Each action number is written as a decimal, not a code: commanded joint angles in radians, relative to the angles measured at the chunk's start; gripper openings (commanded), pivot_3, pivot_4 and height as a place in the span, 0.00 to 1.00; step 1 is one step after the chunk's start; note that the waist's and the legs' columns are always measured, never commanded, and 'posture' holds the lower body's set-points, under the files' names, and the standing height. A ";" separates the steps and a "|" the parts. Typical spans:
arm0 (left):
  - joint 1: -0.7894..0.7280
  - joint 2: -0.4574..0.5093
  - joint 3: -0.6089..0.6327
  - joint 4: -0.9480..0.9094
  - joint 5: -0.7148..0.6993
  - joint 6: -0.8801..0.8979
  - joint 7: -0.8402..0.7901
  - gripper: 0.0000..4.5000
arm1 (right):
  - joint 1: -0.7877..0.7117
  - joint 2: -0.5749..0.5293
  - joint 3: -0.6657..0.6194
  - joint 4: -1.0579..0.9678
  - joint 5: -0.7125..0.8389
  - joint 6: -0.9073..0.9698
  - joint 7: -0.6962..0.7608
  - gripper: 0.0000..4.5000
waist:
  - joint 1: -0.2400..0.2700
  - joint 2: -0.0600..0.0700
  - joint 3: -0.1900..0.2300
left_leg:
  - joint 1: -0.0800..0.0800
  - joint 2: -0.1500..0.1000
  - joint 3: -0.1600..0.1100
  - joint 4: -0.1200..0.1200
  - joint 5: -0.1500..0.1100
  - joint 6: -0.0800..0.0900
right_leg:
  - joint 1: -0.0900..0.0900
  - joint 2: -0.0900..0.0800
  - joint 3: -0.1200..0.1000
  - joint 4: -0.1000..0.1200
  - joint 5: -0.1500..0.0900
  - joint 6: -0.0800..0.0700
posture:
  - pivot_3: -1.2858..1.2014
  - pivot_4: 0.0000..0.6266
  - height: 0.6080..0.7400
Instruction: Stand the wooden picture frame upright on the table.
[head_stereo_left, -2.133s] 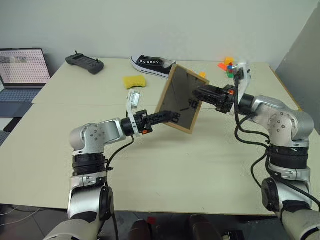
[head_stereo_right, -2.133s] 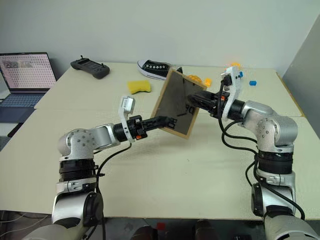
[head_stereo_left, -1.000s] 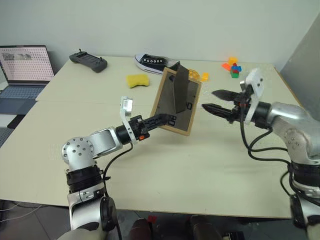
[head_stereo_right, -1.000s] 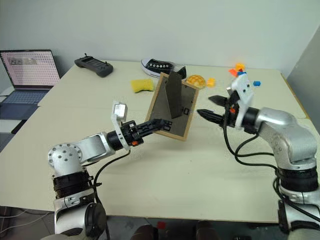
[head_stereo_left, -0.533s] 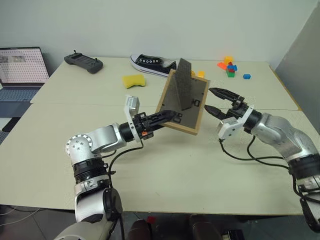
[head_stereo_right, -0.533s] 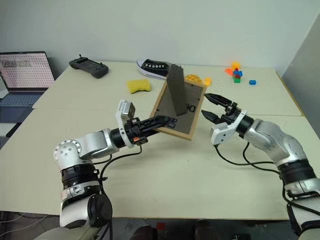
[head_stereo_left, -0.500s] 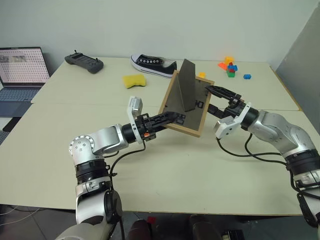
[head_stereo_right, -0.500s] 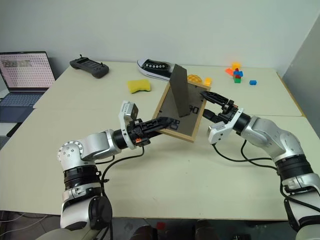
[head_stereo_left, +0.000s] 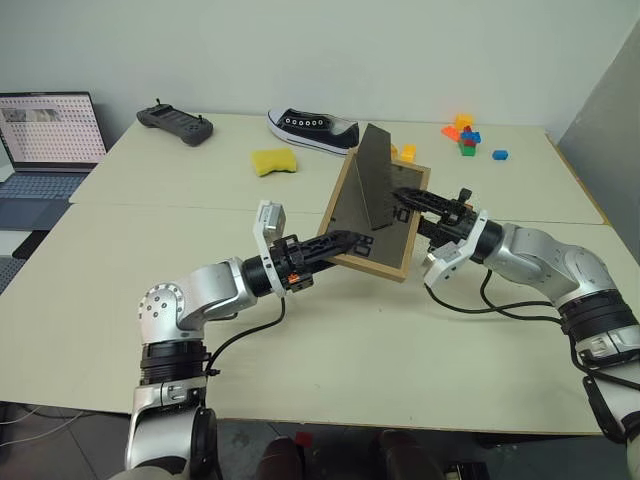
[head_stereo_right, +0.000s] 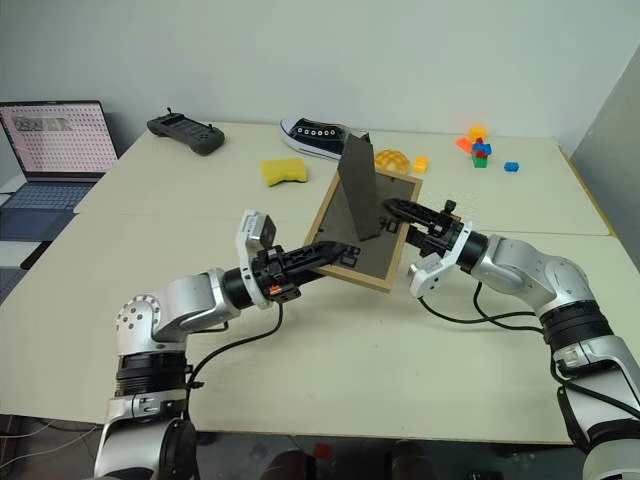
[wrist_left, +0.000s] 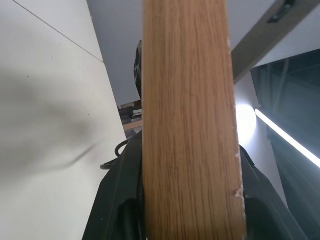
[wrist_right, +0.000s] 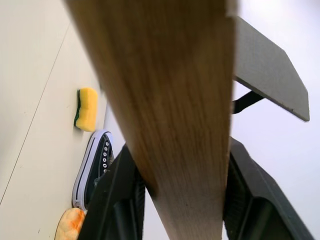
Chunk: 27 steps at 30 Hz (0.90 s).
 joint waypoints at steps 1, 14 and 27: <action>0.005 0.027 -0.027 -0.049 -0.008 -0.007 -0.034 0.29 | -0.038 0.002 -0.024 -0.012 0.028 -0.017 -0.030 0.32 | 0.000 0.000 0.000 | 0.000 0.000 0.000 0.000 0.000 0.000 | 0.000 0.000 0.000 0.000 0.000 0.000 | 0.52 0.24 1.00; 0.003 0.241 0.039 -0.066 0.049 -0.181 -0.093 0.75 | 0.004 0.038 0.001 0.089 0.417 0.011 0.303 0.29 | -0.003 0.000 0.000 | 0.000 0.000 0.000 0.000 0.000 0.000 | 0.001 0.000 0.000 0.000 0.000 0.000 | 0.52 0.24 1.00; 0.215 0.500 -0.140 -0.596 0.929 -0.455 -0.392 1.00 | 0.058 0.324 -0.120 -0.142 1.363 1.256 0.964 0.29 | -0.013 0.000 0.001 | 0.001 0.001 -0.001 0.000 0.000 -0.001 | 0.001 0.000 -0.002 0.001 0.000 0.000 | 0.52 0.24 1.00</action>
